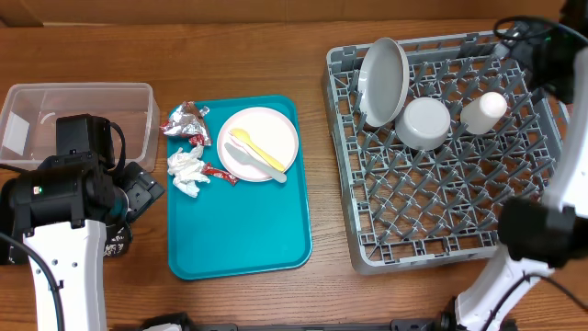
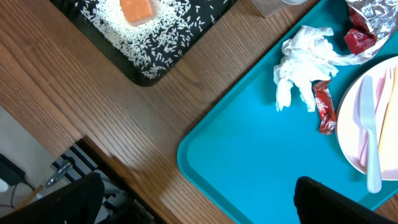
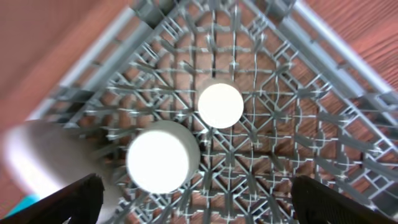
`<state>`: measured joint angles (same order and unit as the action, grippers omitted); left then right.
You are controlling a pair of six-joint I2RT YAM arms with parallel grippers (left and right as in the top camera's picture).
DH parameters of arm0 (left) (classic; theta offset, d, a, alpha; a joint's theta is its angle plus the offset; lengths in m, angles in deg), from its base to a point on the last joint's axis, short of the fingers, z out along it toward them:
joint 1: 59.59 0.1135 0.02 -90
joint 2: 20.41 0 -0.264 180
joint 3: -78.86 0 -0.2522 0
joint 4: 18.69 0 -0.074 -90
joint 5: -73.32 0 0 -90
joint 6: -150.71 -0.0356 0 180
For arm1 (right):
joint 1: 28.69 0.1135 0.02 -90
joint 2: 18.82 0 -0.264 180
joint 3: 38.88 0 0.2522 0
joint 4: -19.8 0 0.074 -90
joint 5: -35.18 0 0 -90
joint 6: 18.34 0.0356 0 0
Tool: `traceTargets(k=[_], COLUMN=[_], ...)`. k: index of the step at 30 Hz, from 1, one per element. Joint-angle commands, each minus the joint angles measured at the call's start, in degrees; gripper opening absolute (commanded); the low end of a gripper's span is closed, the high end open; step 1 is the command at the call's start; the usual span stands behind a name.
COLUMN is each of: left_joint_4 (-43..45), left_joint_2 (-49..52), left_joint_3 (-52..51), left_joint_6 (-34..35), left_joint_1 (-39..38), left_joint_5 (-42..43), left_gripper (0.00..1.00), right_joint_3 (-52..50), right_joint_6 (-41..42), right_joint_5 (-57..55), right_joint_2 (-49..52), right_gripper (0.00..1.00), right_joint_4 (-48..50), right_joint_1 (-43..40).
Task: Sort waste into correct bins and load items into the dishwasher rack
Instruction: 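Release the cup and hold the right gripper above the rack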
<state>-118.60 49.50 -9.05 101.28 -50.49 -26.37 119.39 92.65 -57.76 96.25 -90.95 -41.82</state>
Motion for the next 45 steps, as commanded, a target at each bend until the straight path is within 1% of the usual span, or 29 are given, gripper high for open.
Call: traceTargets(k=[1, 6, 8, 9, 11, 14, 19, 25, 29, 33, 40, 43, 45], left_joint_4=[-0.1, -0.1, -0.1, -0.1, -0.1, -0.1, -0.1, -0.1, -0.1, -0.1, -0.1, 3.2, 5.8], left_joint_2=[-0.2, -0.2, -0.2, -0.2, -0.2, -0.2, -0.2, -0.2, -0.2, -0.2, -0.2, -0.2, -0.2], left_joint_3=[-0.2, -0.2, -0.2, -0.2, -0.2, -0.2, -0.2, -0.2, -0.2, -0.2, -0.2, -0.2, -0.2], left_joint_6=[1.2, 1.2, 1.2, 1.2, 1.2, 1.2, 1.2, 1.2, 1.2, 1.2, 1.3, 5.4, 6.0], left_joint_1=[0.2, 0.2, 0.2, 0.2, 0.3, 0.2, 0.3, 0.3, 0.2, 0.3, 0.3, 0.2, 0.2], left_joint_5=[-0.8, -0.8, -0.8, -0.8, -0.8, -0.8, -0.8, -0.8, -0.9, -4.7, -4.2, -0.2, 1.6], left_gripper=[1.00, 1.00, 1.00, 1.00, 1.00, 1.00, 1.00, 1.00, 1.00, 1.00, 1.00, 1.00, 1.00], right_joint_3=[1.7, -2.7, -5.6, -8.0, -10.5, -12.9, -16.4, -17.1, -17.1, -17.1, -17.1, -17.1, -17.1], right_joint_6=[0.2, 0.0, 0.0, 0.3, 0.3, 0.2, 0.2, 0.2, 0.2, 0.2, 0.2, 0.2, 0.2], right_joint_5=[0.9, 0.3, -2.3, -5.3, -9.3, -11.2, -11.6, -7.7, -7.7, -7.7, -7.7, -7.7, -7.7], right_joint_2=[-6.1, -12.1, -14.1, -15.2, -15.6, -15.3, -15.1, -15.1, -15.1, -15.1, -15.1, -15.1, -15.1], right_gripper=[1.00, 1.00, 1.00, 1.00, 1.00, 1.00, 1.00, 1.00, 1.00, 1.00, 1.00, 1.00, 1.00], right_joint_4=[-0.1, -0.1, -0.1, -0.1, 0.0, 0.0, 0.2, 0.6, 0.6, 0.6, 0.6, 0.6, 0.6], right_joint_1=[0.0, 0.0, -0.1, -0.2, -0.2, -0.6, -1.5, -1.5, -1.5, -1.5, -1.5, -1.5, -1.5])
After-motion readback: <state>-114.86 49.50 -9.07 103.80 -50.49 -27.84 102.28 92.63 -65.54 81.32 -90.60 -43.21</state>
